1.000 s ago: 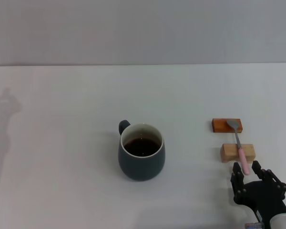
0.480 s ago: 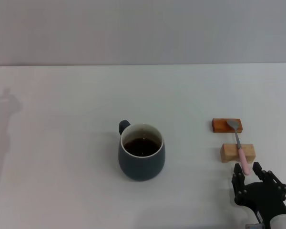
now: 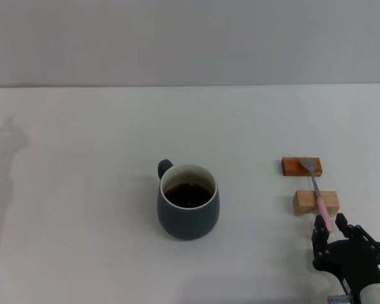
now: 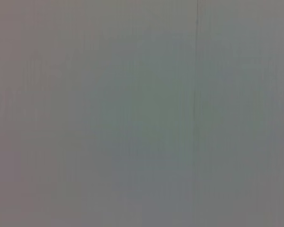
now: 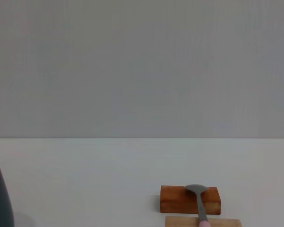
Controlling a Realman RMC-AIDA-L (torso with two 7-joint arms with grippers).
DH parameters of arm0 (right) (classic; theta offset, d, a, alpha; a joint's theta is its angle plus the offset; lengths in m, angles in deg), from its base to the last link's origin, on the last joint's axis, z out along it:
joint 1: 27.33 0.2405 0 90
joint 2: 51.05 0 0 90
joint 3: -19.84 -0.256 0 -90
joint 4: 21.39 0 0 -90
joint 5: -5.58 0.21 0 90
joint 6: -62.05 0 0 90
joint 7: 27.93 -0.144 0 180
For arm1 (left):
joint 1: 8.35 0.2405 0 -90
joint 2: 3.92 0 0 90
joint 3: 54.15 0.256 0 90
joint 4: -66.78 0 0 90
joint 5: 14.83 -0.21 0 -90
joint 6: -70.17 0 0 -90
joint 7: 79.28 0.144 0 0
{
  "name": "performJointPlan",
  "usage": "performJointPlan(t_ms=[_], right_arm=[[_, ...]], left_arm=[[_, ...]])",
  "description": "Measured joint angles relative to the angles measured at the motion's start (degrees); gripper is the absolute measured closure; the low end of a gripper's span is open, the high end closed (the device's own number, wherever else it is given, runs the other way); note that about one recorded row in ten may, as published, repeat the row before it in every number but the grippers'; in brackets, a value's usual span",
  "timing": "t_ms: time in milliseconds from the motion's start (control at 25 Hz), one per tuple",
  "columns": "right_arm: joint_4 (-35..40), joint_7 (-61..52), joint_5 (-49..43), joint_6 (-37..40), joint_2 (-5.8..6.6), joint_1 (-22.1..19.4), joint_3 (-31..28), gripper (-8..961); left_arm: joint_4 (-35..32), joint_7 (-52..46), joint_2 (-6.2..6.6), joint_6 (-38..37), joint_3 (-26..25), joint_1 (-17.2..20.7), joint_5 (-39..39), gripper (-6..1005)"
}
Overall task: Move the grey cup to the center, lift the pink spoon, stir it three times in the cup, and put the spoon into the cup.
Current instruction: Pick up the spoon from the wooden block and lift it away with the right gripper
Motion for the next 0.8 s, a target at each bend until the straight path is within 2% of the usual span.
performJointPlan(t_ms=[800], right_arm=[[0.1, 0.0, 0.1, -0.5, -0.02, 0.6, -0.1, 668]], left_arm=[[0.0, -0.1, -0.01, 0.0, -0.2, -0.5, 0.0, 1001]])
